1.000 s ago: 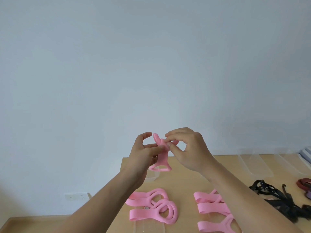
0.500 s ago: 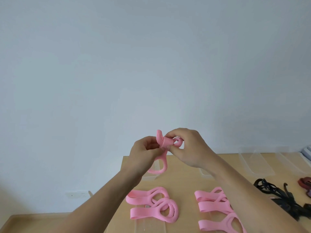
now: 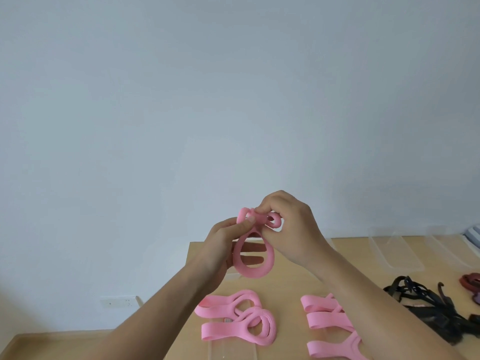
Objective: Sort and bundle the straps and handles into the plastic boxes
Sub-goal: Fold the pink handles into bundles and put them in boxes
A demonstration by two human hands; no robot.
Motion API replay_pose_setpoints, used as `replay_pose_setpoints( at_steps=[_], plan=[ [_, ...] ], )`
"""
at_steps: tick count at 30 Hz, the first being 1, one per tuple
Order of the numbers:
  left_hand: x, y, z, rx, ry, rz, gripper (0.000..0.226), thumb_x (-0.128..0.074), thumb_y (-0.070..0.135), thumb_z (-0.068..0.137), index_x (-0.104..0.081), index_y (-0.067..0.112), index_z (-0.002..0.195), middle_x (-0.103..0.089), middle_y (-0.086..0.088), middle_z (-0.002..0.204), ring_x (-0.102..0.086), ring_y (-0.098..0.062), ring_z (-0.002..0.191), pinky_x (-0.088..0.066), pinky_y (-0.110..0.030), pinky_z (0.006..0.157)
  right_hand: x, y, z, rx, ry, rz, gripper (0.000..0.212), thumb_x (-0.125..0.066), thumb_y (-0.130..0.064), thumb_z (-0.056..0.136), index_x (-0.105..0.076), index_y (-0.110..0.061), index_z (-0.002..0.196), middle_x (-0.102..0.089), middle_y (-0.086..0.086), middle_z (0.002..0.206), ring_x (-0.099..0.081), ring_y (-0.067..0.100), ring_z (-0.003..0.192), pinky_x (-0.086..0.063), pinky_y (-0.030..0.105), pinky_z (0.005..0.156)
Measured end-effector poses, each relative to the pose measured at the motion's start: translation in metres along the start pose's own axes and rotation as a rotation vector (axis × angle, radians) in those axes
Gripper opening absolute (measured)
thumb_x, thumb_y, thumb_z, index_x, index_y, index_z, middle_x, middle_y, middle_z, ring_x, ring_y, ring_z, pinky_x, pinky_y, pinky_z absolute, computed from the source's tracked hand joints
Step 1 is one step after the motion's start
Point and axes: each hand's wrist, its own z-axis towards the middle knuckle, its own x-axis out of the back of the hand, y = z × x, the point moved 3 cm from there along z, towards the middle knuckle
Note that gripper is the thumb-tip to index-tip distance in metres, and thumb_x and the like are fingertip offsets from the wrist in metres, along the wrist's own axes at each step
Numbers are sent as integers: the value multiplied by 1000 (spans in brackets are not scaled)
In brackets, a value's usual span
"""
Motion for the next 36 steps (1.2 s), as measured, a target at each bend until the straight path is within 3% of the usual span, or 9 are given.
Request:
replay_pose_setpoints(
  at_steps=[4, 9, 12, 16, 24, 29, 31, 34, 36],
  plan=[
    [1, -1, 1, -14, -14, -18, 48, -60, 50, 101, -72, 9, 121, -72, -16, 124, -74, -44, 107, -58, -57, 98, -6, 1, -3, 33, -43, -15, 14, -79, -2, 81, -68, -8, 76, -62, 1, 90, -62, 9, 77, -50, 20, 72],
    [7, -7, 2, 18, 21, -82, 35, -56, 32, 105, -69, 7, 125, -73, -15, 127, -74, -45, 107, -59, -57, 93, -6, 0, 1, -90, -114, 95, 12, -71, -4, 88, -74, -15, 93, -67, -4, 94, -65, 10, 90, -56, 23, 77],
    [10, -8, 1, 25, 26, -97, 37, -63, 27, 95, -68, 11, 128, -75, -15, 122, -75, -43, 104, -60, -56, 92, -9, 5, 1, -192, -282, 25, 14, -66, -21, 96, -69, -22, 110, -63, -8, 107, -60, 6, 97, -53, 22, 77],
    [15, -17, -1, 56, 31, -119, 51, -69, 19, 84, -58, 10, 133, -76, -21, 116, -74, -46, 103, -62, -56, 88, -19, 7, -3, -180, -519, -114, 16, -63, -24, 95, -71, -25, 108, -61, -6, 103, -61, 10, 91, -50, 25, 79],
    [37, -43, -13, 162, 26, -160, 47, -73, 19, 82, -68, 4, 126, -74, -22, 120, -74, -43, 106, -58, -56, 90, -48, 9, -22, -255, -406, 10, 23, -82, -23, 80, -74, -27, 101, -63, -14, 96, -62, 5, 81, -52, 21, 71],
    [52, -58, -19, 189, 35, -239, 45, -74, 9, 85, -63, -6, 125, -70, -31, 122, -69, -40, 98, -51, -65, 105, -78, 3, -40, -157, -347, -86, 30, -70, -9, 82, -71, -28, 105, -61, -14, 97, -58, 3, 82, -47, 18, 73],
    [61, -67, -21, 205, 41, -253, 36, -69, -1, 90, -61, -9, 124, -70, -32, 114, -66, -37, 92, -52, -65, 102, -88, -3, -48, -79, -302, -158, 31, -69, -4, 80, -70, -24, 104, -64, -8, 98, -58, 8, 84, -50, 25, 75],
    [75, -81, -22, 227, 30, -264, 33, -59, -16, 90, -62, -10, 122, -72, -28, 106, -70, -36, 89, -62, -52, 88, -103, -7, -62, -21, -283, -212, 22, -72, -2, 80, -72, -13, 98, -65, -1, 97, -61, 19, 86, -54, 36, 74],
    [83, -91, -22, 255, 32, -293, 36, -56, -21, 88, -64, -9, 121, -73, -28, 105, -73, -38, 89, -63, -50, 83, -110, -6, -74, -52, -321, -186, 20, -71, -18, 85, -72, -12, 104, -64, -3, 105, -61, 16, 93, -53, 29, 80]
  ],
)
